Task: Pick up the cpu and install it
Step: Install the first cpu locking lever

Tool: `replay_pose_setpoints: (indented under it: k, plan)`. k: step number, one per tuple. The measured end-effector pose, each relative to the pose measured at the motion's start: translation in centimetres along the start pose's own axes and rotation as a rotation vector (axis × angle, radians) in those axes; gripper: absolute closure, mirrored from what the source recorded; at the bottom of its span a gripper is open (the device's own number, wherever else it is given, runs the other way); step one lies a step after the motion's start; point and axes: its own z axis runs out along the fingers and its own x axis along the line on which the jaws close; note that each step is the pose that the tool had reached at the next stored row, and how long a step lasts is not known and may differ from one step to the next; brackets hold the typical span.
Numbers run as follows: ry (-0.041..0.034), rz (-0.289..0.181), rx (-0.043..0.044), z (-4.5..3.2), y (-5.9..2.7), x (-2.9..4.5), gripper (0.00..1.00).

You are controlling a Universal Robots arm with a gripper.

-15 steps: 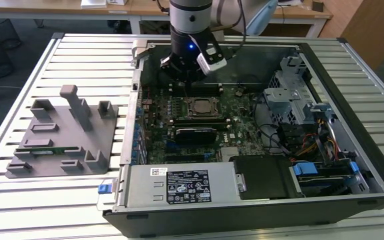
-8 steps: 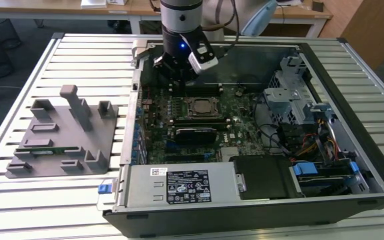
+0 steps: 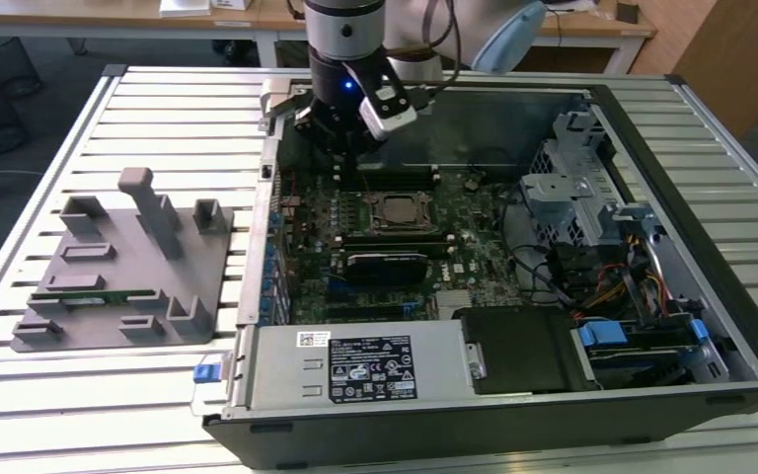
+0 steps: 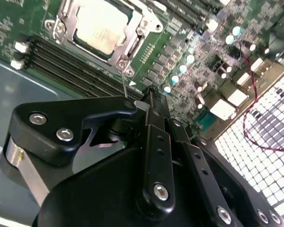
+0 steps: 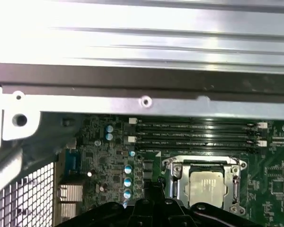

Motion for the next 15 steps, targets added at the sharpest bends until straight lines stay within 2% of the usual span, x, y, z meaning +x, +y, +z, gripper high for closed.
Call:
replay_pose_setpoints:
  k: [8, 15]
  plan:
    - [0.0001, -0.006, -0.0001, 0.15, 0.79, 0.05, 0.89]
    - [0.0001, -0.007, -0.0003, 0.19, 0.85, -0.12, 0.89]
